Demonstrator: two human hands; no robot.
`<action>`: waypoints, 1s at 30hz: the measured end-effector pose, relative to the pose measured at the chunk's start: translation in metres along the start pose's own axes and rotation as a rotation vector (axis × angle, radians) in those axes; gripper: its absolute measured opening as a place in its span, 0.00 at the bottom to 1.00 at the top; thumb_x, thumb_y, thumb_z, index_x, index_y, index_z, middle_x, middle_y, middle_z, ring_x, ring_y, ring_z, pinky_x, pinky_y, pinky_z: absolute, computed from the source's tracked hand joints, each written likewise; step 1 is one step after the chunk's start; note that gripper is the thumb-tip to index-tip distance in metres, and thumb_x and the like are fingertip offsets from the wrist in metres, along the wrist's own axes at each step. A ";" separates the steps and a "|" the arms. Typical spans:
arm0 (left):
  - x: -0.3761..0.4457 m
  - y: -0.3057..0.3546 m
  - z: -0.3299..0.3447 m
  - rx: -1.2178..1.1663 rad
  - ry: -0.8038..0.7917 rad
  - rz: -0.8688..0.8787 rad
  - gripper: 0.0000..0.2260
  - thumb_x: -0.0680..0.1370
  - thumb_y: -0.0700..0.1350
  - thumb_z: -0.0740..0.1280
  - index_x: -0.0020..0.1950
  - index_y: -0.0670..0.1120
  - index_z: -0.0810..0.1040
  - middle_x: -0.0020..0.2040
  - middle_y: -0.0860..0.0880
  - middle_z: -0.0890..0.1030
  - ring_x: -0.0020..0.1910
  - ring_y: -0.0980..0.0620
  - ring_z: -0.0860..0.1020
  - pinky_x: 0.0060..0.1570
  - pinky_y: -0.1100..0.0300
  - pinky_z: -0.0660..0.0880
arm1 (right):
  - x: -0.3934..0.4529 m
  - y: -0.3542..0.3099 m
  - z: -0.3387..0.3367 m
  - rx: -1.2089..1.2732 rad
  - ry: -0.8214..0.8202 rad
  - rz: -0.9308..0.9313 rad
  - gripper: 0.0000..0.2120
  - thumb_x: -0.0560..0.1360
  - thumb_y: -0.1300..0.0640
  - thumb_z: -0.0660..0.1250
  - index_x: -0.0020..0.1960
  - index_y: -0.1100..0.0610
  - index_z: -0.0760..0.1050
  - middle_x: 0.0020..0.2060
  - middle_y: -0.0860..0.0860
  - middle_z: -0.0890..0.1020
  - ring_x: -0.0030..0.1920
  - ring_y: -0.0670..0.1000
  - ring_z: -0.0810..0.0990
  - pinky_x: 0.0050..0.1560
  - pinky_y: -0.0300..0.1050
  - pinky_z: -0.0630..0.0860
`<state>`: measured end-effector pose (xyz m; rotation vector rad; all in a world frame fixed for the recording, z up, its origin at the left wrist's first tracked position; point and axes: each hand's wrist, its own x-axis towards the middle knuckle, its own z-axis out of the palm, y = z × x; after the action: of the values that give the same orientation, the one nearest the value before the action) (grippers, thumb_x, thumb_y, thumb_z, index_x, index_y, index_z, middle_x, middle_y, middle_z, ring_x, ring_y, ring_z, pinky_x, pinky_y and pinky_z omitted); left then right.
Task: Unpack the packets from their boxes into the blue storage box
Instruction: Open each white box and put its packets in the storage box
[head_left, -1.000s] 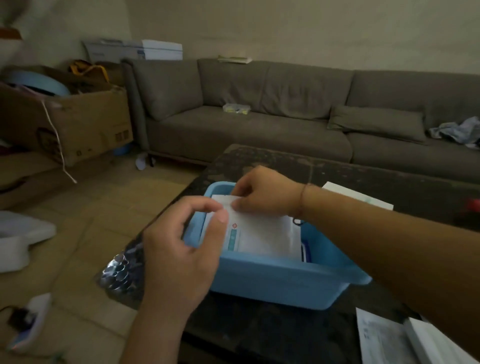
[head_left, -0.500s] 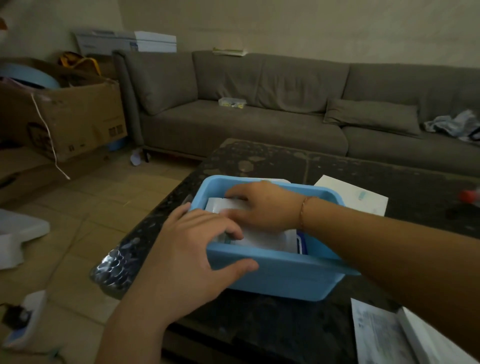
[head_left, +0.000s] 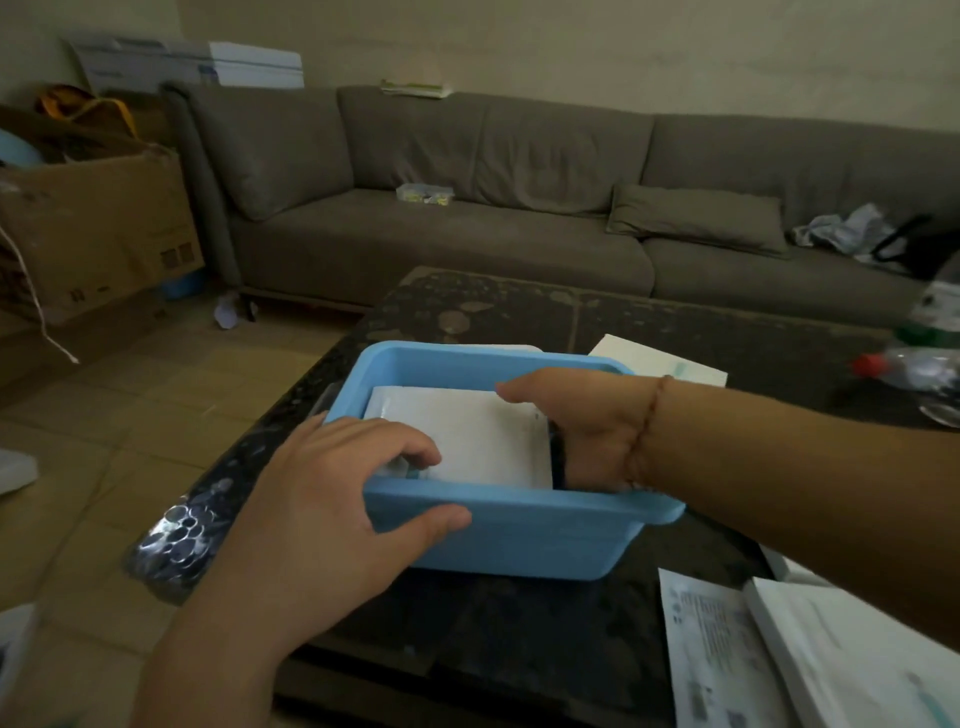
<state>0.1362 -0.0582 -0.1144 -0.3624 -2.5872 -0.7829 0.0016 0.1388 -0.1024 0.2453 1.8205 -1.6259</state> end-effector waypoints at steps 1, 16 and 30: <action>0.000 0.000 0.000 0.001 -0.001 0.000 0.20 0.64 0.71 0.61 0.48 0.61 0.77 0.47 0.69 0.76 0.59 0.71 0.67 0.58 0.58 0.68 | 0.000 0.002 0.002 -0.011 0.014 -0.001 0.61 0.40 0.49 0.82 0.72 0.53 0.66 0.68 0.59 0.72 0.65 0.63 0.73 0.66 0.64 0.68; -0.004 0.014 0.005 0.021 0.268 0.219 0.17 0.72 0.60 0.67 0.48 0.47 0.80 0.48 0.51 0.81 0.50 0.49 0.77 0.55 0.41 0.73 | -0.047 0.006 0.026 -0.270 0.198 -0.196 0.29 0.71 0.47 0.71 0.67 0.57 0.68 0.59 0.53 0.76 0.60 0.57 0.75 0.62 0.56 0.74; -0.030 0.086 0.158 0.114 -0.465 0.740 0.23 0.73 0.63 0.66 0.66 0.57 0.74 0.67 0.56 0.76 0.67 0.56 0.71 0.65 0.53 0.73 | -0.193 0.224 -0.094 -1.204 0.807 -0.619 0.26 0.61 0.23 0.64 0.44 0.43 0.78 0.44 0.41 0.80 0.45 0.47 0.80 0.50 0.38 0.75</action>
<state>0.1445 0.0986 -0.2076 -1.4976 -2.5496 -0.2976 0.2373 0.3280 -0.1705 -0.2910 3.3808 -0.4193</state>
